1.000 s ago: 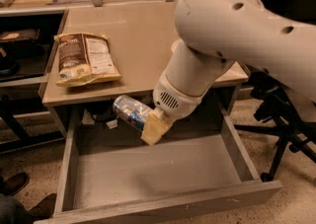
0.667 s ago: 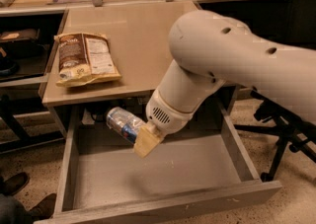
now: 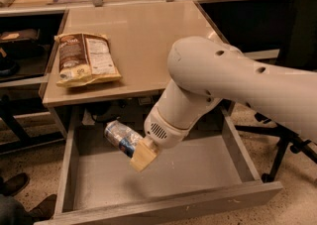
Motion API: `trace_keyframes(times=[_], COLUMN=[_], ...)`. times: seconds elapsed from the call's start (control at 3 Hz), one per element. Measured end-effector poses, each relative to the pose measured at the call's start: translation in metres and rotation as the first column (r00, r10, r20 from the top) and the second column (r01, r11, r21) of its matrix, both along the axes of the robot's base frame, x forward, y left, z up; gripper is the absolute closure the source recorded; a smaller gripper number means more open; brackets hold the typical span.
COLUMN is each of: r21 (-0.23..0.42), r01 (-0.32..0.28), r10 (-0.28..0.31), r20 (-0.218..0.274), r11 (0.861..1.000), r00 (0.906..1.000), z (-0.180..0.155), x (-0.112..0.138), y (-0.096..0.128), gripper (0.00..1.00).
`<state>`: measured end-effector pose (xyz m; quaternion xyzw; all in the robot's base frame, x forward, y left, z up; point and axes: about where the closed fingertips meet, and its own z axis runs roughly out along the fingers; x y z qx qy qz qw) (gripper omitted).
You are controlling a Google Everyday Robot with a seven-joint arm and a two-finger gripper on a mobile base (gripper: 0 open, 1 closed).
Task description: Place redbull can into top drawer
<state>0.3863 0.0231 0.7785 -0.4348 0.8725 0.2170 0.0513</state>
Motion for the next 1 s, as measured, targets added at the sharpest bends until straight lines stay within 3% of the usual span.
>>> trace_keyframes(times=[0.67,1.0], r21=[0.035,0.028], r01=[0.063,0.093], r10=[-0.062,-0.092], r20=[-0.033,-0.044], r11=[0.997,0.995], r00=[0.9975,0.9948], z=[-0.046,-0.063], x=[-0.007,0.007], y=[0.011,0.01], gripper=[1.0,1.0])
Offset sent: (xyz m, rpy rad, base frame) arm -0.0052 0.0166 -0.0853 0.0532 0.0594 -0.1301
